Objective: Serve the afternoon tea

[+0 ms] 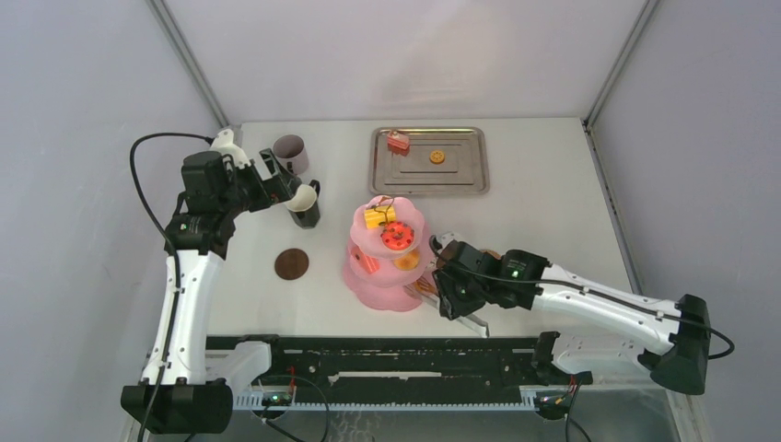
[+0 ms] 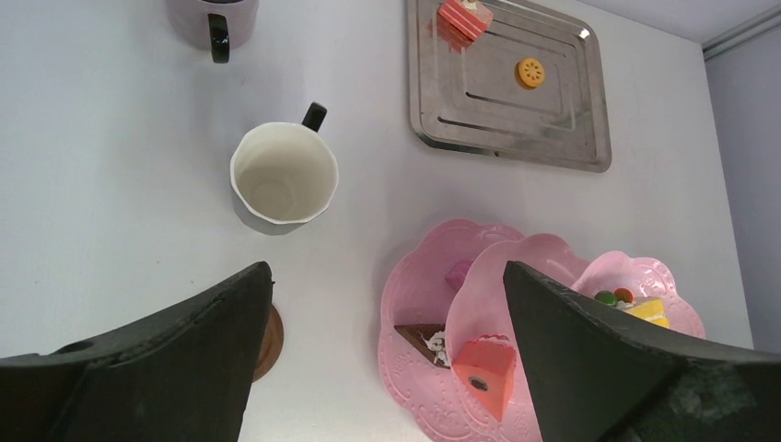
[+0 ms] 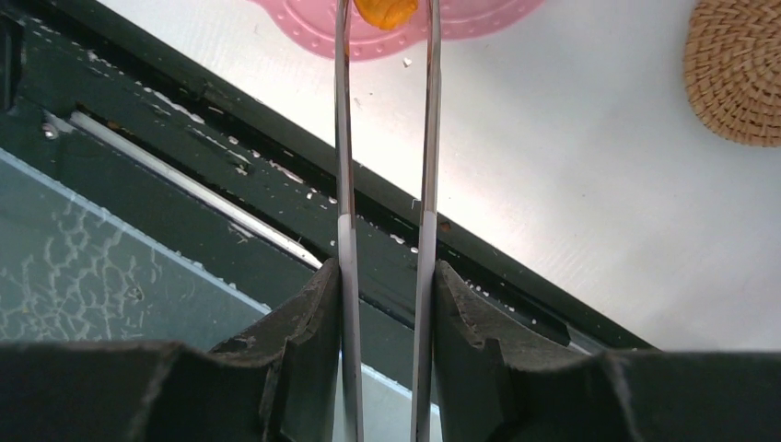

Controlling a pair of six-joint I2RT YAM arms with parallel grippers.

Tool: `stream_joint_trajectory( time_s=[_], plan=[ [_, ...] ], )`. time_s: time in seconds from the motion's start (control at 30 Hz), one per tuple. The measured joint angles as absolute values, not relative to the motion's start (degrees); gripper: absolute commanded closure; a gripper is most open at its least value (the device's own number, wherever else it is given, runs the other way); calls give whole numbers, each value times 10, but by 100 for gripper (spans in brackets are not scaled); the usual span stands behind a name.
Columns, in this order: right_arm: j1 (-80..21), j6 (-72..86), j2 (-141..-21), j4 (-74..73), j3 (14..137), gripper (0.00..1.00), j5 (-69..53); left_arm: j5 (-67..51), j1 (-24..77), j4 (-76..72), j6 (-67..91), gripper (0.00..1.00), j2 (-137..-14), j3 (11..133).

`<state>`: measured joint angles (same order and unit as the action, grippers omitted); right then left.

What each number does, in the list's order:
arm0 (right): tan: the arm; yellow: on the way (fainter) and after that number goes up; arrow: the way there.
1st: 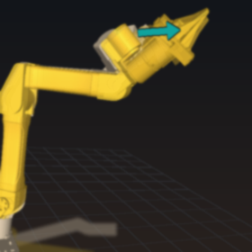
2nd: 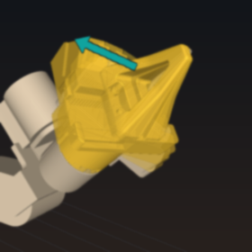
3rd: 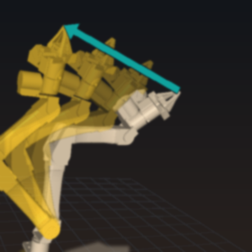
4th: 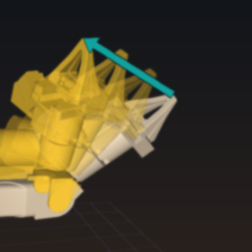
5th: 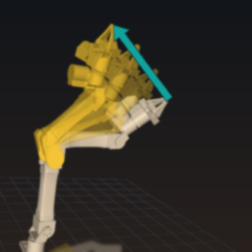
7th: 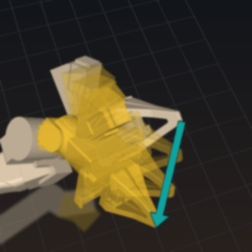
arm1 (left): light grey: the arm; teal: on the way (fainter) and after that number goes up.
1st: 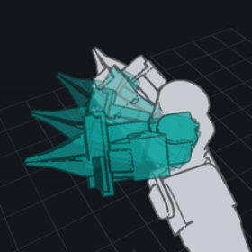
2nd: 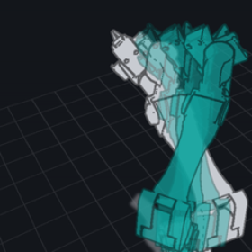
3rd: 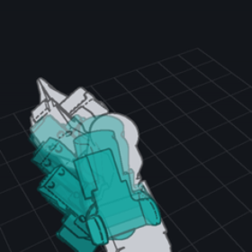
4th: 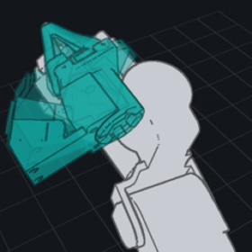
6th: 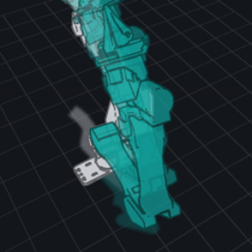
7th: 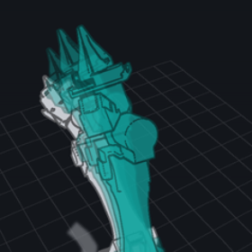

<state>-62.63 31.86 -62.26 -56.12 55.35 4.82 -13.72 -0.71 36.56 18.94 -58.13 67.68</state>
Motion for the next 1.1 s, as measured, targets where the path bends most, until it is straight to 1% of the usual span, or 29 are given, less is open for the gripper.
stream_joint_trajectory(
  time_s=[0.13, 0.37, 0.67, 1.0, 1.1],
  plan=[
    [-630, 319, -644, -530, 529, 54, 47, -132, -7, 366, 188, 0, -581, 677],
    [-642, 321, -655, -501, 524, 47, 53, -122, -7, 367, 180, 0, -581, 677],
    [-644, 324, -632, -498, 522, 50, 55, -119, -7, 370, 179, 0, -582, 677],
    [-649, 347, -563, -538, 520, 50, 70, -122, -7, 370, 180, 0, -590, 677],
    [-650, 354, -547, -551, 519, 54, 75, -123, -7, 370, 180, 0, -591, 677]
  ],
)
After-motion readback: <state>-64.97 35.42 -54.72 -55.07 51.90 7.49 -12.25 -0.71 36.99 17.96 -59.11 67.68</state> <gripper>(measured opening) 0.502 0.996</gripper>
